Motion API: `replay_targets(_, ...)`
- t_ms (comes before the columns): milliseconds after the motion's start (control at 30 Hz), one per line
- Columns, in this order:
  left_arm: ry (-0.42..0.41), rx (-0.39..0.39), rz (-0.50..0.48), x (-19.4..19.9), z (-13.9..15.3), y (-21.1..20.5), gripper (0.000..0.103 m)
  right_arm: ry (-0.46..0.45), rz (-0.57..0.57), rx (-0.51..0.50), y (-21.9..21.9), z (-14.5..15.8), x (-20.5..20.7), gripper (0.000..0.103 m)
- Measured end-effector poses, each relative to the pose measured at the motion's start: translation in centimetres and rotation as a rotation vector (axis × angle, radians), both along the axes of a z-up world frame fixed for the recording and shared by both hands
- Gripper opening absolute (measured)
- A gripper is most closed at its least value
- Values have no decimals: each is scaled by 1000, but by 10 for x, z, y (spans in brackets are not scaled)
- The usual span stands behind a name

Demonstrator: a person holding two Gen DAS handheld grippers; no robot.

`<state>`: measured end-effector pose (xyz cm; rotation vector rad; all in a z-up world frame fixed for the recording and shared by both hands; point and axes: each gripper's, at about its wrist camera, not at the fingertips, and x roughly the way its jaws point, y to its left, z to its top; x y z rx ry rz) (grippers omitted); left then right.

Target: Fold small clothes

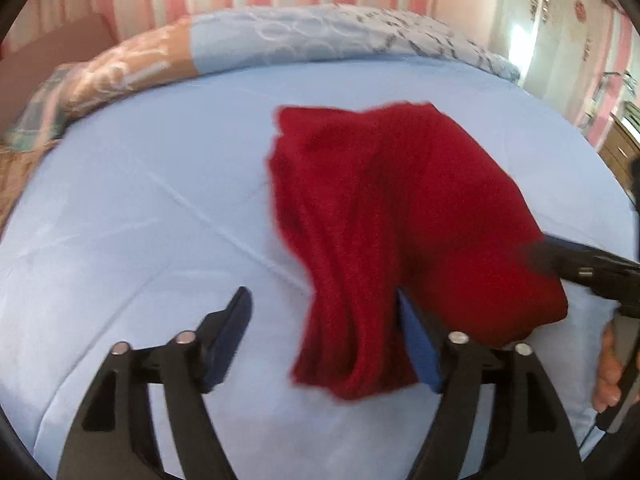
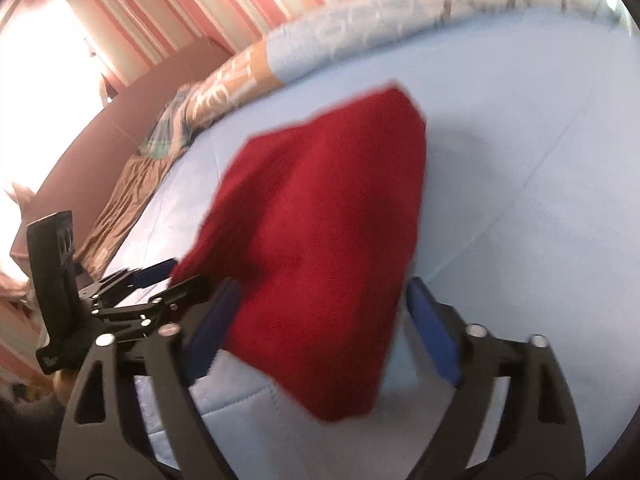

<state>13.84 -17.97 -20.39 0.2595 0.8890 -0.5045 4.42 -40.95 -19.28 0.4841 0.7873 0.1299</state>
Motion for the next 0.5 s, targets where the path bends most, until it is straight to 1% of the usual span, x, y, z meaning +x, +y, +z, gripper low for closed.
replay_targets(33,-23,15,25,-3,2,4,82,-13,-17,-47,3,7,-6,88)
replay_targets(67,-41,37,42,-5,1,5,82,-11,-45,-125,9,13,-9,88)
replay_targets(100,-51,58,50,-5,-2,4,82,-1,-76,-239,18,17,-11,88)
replay_targets(167,-67,96,60,-7,-7,4,83,35,-109,-419,32,14,-10,88)
replay_targets(200,-83,115,64,-9,-9,3,84,60,-104,-452,35,9,-9,87)
replay_targets(267,-89,138,66,-8,-15,2,85,111,-95,-520,41,-4,-4,84)
replay_targets(333,-60,142,69,-2,-26,5,86,142,-85,-545,43,-14,1,84)
replay_targets(400,-40,136,68,3,-37,8,88,177,-85,-523,40,-27,5,84)
replay_targets(467,-46,137,77,9,-42,10,98,192,-90,-488,36,-37,8,84)
replay_targets(500,-35,123,86,13,-44,13,99,198,-97,-462,32,-40,7,85)
